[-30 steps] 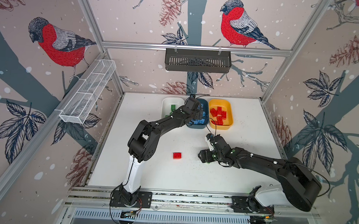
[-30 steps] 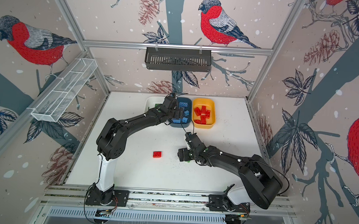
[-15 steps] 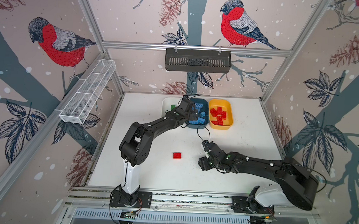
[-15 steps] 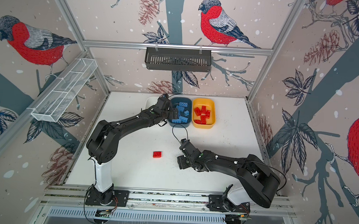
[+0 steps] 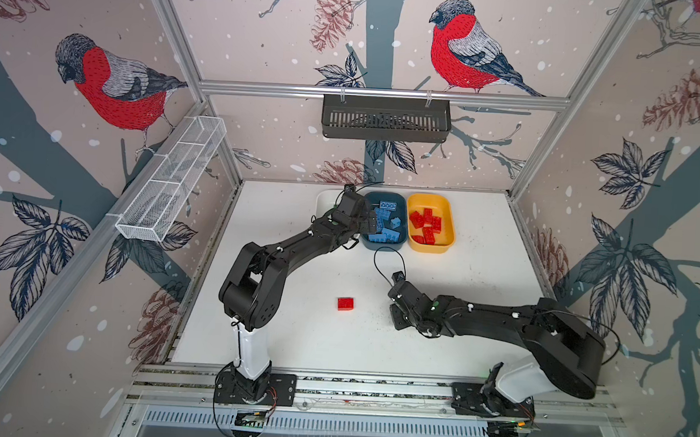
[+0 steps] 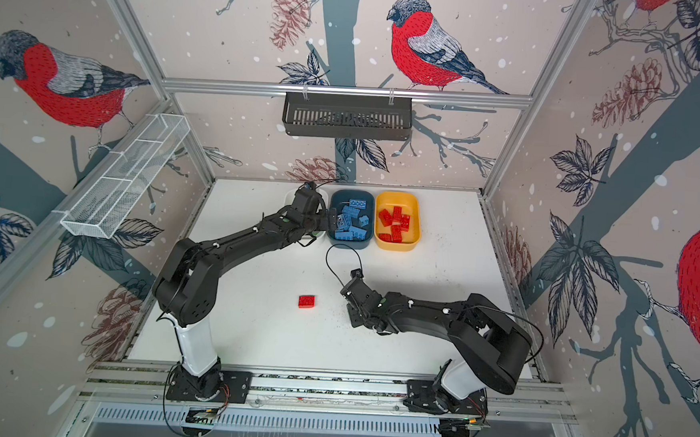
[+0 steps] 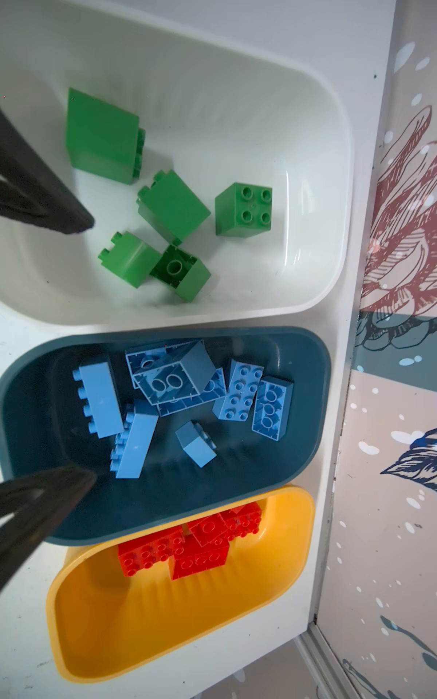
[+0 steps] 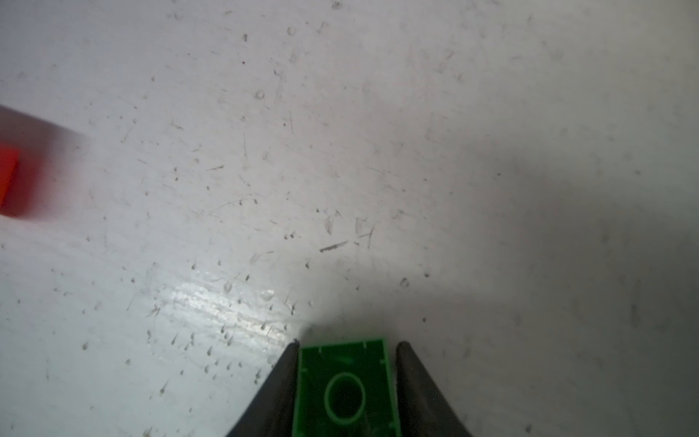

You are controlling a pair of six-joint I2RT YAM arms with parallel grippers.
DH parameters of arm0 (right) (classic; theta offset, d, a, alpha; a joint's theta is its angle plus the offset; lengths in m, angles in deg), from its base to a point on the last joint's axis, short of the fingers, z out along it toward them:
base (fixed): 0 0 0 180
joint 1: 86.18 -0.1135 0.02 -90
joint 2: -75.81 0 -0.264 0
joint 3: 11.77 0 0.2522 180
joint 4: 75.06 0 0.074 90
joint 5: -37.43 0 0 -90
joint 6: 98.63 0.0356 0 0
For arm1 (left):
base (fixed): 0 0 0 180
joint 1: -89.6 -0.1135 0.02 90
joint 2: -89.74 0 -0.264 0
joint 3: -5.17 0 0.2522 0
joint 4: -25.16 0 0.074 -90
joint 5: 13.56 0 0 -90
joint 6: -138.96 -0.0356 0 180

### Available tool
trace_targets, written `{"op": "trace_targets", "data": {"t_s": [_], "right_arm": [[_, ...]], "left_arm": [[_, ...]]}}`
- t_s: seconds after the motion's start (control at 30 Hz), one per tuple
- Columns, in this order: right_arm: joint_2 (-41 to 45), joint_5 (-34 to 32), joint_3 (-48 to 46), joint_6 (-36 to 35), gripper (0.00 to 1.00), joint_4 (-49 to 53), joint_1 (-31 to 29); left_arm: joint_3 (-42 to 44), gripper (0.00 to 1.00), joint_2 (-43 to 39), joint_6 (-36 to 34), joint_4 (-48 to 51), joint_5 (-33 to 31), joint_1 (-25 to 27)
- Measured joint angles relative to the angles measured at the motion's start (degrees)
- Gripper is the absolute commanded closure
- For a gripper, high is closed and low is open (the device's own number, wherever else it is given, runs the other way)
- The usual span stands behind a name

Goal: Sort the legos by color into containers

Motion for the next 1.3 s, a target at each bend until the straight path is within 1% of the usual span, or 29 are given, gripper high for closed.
{"op": "trace_targets", "data": {"t_s": [0.13,0.27,0.47,0.53,0.63,0.7,0.87,0.97,1.1,1.17,1.3], "right_arm": [[0.9,-0.1,1.5,-1.6,0.61,0.2,0.0],[0.2,0.1,4.2,-3.1,0.62,-2.6,0.3],[-5.6,2.6,11.8,-5.2,0.63,-10.9,1.2],[-8.1,2.8,15.6,-6.2,0.61,-13.2,1.7],[-9.3,2.7,18.1,-7.6,0.53,-14.8,2.2],[-8.5,2.8,16.6,-7.8,0.46,-14.7,2.8],[-2.4,3.2,7.3,-7.2,0.32,-10.1,4.6],[1.5,6.6,1.3,-6.1,0.26,-7.4,4.4],[2.6,11.2,-1.0,-6.2,0.24,-5.3,4.4],[1.9,11.8,-0.6,-6.5,0.25,-5.2,4.2],[0.4,12.0,0.0,-7.6,0.33,-4.7,4.0]], "left_arm": [[3.0,0.03,-2.7,0.4,-0.2,-1.9,-1.1],[6.3,0.03,-5.4,1.2,-0.4,-3.5,-2.0],[10.6,0.03,-9.6,3.4,-0.1,-6.1,-4.3],[12.0,0.03,-11.2,3.7,0.0,-6.8,-5.3],[13.9,0.03,-13.7,4.7,0.2,-8.0,-6.4],[15.3,0.03,-15.1,4.7,0.2,-8.6,-6.6],[18.4,0.03,-17.3,4.9,0.1,-10.1,-7.0],[18.8,0.03,-17.4,4.9,0.0,-10.1,-7.0],[18.4,0.03,-16.4,5.1,-0.3,-9.8,-7.0],[18.1,0.04,-16.0,5.1,-0.3,-9.6,-7.0],[17.9,0.03,-15.9,5.2,-0.3,-9.5,-7.0]]}}
